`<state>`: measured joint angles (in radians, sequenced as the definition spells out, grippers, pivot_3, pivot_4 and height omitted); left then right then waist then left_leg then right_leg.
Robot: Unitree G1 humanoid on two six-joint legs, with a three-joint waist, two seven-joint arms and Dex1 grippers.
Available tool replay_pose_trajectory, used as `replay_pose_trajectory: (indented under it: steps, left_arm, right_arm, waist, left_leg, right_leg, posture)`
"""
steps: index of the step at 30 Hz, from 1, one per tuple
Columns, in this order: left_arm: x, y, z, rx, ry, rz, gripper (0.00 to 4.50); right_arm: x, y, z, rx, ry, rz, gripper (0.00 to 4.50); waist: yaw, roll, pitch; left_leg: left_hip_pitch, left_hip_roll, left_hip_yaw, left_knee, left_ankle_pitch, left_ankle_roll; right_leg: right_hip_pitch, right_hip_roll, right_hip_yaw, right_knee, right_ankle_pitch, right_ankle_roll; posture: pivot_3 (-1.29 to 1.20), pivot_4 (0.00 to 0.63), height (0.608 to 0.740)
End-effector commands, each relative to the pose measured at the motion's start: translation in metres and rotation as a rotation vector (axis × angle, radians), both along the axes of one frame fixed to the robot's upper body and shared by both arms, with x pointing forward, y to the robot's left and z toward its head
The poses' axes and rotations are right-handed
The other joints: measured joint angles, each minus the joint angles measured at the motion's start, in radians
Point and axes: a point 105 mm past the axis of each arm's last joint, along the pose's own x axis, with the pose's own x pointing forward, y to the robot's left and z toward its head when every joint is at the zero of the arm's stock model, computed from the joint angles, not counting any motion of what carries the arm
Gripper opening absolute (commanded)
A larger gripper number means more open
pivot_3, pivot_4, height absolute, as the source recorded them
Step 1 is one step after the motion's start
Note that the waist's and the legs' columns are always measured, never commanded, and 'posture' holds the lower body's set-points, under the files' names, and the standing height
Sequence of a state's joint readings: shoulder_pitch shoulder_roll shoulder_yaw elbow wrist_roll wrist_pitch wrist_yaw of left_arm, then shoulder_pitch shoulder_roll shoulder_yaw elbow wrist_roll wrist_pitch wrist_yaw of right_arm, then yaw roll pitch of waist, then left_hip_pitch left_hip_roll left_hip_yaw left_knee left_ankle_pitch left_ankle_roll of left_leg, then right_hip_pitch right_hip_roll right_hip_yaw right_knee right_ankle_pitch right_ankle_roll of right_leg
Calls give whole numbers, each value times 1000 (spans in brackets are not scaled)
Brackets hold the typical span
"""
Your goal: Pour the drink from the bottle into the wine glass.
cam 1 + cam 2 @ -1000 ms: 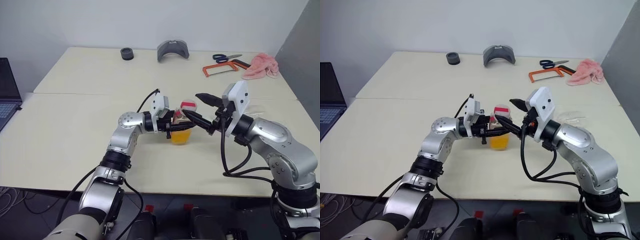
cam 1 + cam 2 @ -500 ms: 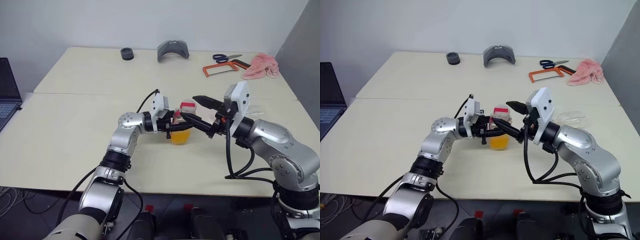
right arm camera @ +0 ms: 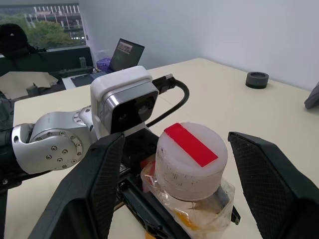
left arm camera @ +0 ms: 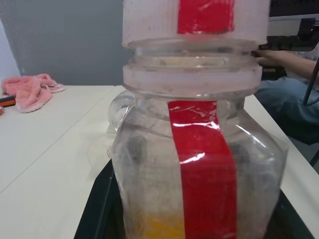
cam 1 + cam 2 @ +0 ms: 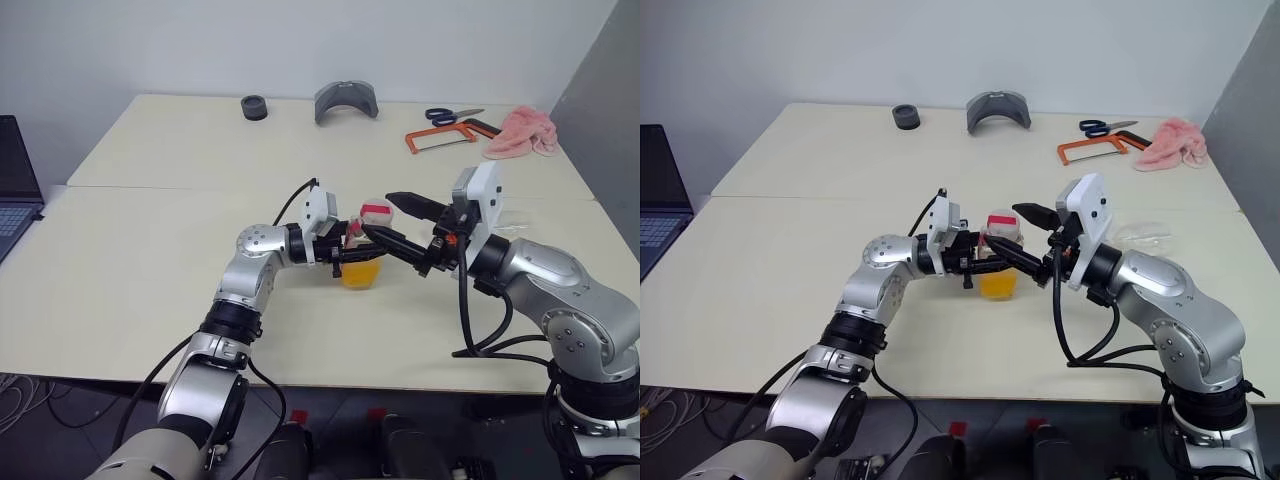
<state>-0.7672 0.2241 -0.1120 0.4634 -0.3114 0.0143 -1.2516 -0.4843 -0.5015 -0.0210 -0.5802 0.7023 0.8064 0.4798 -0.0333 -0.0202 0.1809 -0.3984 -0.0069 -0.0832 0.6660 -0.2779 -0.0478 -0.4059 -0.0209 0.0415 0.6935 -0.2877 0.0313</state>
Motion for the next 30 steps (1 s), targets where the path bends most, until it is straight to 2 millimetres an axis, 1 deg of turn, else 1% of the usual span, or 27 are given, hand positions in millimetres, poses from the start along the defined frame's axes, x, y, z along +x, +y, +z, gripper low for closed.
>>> replay_pose_trajectory:
  steps: [1, 17, 30]
  left_arm:
    - [-4, -4, 18, -43, -68, -19, 1584]
    - [-5, -4, 16, -44, -67, -23, 1584]
    - [-6, -6, 16, -57, -64, -16, 1584]
  right_arm:
    - [-1, -2, 11, 26, -19, 6, 3531]
    - [8, 4, 11, 45, 9, 26, 3531]
    - [8, 4, 9, 35, 11, 26, 3531]
  waist:
    - [0, 0, 0]
    - [0, 0, 0]
    - [0, 0, 0]
  left_leg:
    - [0, 0, 0, 0, 0, 0]
    - [0, 0, 0, 0, 0, 0]
    - [0, 0, 0, 0, 0, 0]
  right_leg:
    - [0, 0, 0, 0, 0, 0]
    - [0, 0, 0, 0, 0, 0]
    - [0, 0, 0, 0, 0, 0]
  posture:
    - [0, 150, 740]
    - [0, 150, 740]
    - [0, 150, 740]
